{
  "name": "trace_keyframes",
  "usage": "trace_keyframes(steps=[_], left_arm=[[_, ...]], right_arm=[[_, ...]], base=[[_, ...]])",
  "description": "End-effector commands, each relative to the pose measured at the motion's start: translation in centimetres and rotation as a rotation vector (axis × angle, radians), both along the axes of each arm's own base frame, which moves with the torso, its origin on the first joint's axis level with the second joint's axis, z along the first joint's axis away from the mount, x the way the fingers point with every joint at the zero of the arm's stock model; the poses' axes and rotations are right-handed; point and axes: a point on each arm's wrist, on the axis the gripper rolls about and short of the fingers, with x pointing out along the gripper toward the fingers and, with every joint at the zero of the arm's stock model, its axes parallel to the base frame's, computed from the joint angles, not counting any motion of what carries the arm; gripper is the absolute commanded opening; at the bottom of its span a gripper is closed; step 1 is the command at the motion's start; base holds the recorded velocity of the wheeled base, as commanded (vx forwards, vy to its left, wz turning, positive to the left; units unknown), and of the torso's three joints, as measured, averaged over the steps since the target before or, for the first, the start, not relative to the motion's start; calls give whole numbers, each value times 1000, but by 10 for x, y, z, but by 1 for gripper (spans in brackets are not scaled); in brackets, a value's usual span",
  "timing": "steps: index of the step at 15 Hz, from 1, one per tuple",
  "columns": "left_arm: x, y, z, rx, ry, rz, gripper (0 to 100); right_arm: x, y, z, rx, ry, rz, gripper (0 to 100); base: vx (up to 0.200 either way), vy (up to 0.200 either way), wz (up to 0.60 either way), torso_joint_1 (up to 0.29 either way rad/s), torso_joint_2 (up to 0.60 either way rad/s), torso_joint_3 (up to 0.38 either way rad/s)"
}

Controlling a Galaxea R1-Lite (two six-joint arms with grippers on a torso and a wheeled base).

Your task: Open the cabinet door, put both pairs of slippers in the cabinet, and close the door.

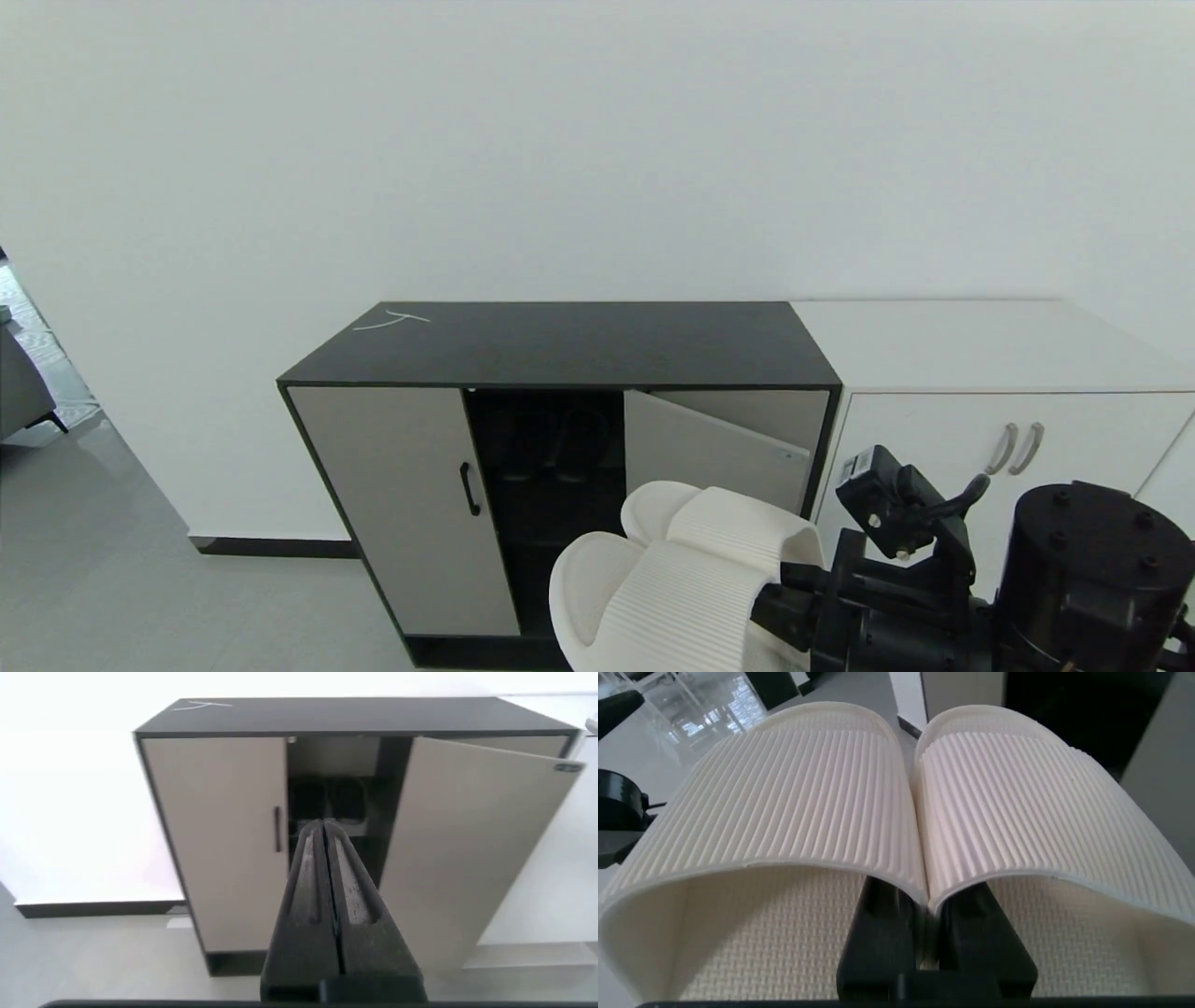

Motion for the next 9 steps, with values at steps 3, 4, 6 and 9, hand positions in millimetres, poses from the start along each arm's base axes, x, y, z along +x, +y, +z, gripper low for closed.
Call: trace_keyframes(steps=[3, 4, 6, 9], left_arm=[[0, 0, 0, 0, 2, 0, 0], [0, 0, 0, 0, 0, 0, 0], [0, 0, 0, 0, 2, 0, 0], [0, 0, 0, 0, 2, 0, 0]], right_arm=[[0, 0, -1, -6, 1, 1, 0], [-1, 0, -3, -10, 5, 1, 0], [-1, -1, -2, -6, 1, 1, 0], [-1, -1, -2, -3, -1, 1, 0]], base=[[0, 200, 0, 2, -1, -2], [0, 200, 0, 2, 2, 2], [0, 200, 0, 5, 2, 2], [0, 200, 0, 4, 2, 1]])
